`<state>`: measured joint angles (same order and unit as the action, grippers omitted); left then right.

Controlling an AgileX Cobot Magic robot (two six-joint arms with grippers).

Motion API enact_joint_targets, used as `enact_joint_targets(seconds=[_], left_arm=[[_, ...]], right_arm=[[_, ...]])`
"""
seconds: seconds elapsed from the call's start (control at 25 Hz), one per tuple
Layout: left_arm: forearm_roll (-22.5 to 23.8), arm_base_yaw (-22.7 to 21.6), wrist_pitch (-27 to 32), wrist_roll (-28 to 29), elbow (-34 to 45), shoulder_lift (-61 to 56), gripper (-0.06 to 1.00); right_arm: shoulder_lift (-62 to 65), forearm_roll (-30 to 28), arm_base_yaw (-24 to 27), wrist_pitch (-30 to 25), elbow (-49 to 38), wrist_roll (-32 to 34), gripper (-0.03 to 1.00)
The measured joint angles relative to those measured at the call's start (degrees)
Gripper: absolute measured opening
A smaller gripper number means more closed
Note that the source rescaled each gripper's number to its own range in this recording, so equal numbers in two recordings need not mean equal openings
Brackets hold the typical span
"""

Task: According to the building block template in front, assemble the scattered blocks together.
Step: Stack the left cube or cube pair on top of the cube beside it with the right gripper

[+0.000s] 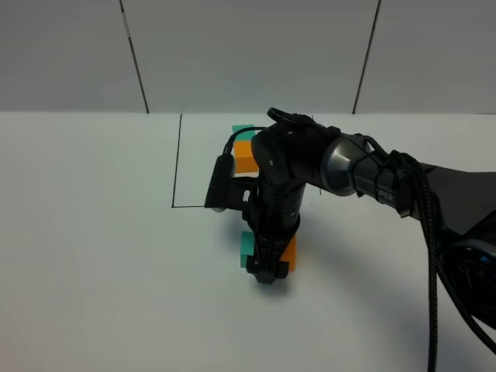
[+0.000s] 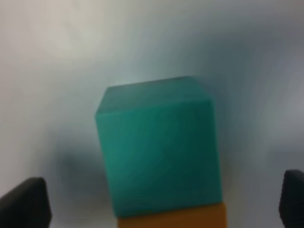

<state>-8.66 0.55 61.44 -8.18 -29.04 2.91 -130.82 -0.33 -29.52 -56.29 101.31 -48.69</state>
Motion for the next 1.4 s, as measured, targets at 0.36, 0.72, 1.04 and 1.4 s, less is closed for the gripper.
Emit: enact_joint_targets(seconds=[0.36, 0.72, 1.04, 1.4], left_arm=[[0.00, 0.00, 0.00, 0.00, 0.00, 0.00, 0.50], [0.00, 0.00, 0.00, 0.00, 0.00, 0.00, 0.50], [0.00, 0.00, 0.00, 0.00, 0.00, 0.00, 0.50], [0.00, 0.00, 0.00, 0.00, 0.00, 0.00, 0.50]], right_arm=[[-2.36, 0.00, -0.05, 0.39, 0.00, 0.18, 0.82], [-2.67, 0.00, -0.05, 1.32, 0.01, 0.56, 0.39], [-2.80, -0.04, -0.05, 1.33, 0.07, 0.58, 0.02], [-3.36, 0.01, -0.05, 1.06, 0.53, 1.01, 0.02]])
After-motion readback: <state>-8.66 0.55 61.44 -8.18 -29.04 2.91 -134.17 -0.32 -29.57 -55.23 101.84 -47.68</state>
